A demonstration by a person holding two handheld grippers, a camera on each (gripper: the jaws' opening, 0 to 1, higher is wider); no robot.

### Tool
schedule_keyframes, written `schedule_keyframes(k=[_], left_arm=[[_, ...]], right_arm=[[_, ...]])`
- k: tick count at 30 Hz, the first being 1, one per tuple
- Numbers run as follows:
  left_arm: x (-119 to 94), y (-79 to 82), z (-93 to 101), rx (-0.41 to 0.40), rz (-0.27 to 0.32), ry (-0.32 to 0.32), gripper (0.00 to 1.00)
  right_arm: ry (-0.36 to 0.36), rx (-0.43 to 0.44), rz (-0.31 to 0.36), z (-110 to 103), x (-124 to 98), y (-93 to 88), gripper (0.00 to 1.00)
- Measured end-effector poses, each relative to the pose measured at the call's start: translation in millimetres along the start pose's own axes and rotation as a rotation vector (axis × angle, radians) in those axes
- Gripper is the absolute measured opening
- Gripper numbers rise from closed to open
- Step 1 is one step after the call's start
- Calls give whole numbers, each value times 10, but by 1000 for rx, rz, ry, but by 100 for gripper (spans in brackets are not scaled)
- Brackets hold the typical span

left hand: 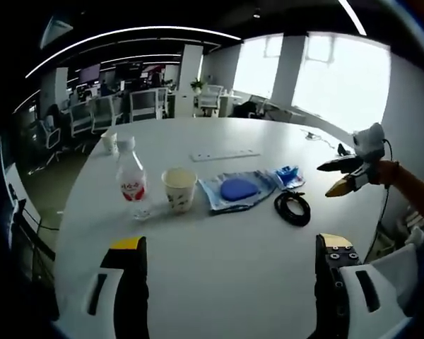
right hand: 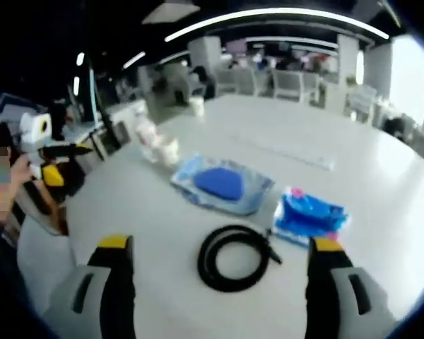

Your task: Arrange the tabletop items into an orderly group along one side of the table until the central work area is clear of visible clutter.

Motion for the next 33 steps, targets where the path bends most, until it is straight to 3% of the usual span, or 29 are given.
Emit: schedule_keyframes(k=[13, 23, 33], left_arm=[[-217, -16, 83, 6, 1, -27, 100], [-449, -16, 83, 22, 4, -1, 100], [-699, -19, 4, 20, 33, 46, 100]], right_arm=[[10, -6, 64, -319, -485, 119, 100], [-18, 14, 81, -414, -772, 19, 99], [-59, 43, 165, -580, -1073, -77, 99]])
Point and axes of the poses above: the point that each gripper's makers call its tool centre point, and the gripper's own axes: x roughly forward along the fingers, z roughly to its right, y roughly out of its top, the point moved 5 cm from there along -x, roughly backward along the fingers, and after that the axes turned 5 degrees about z, right-handed, at the moved point
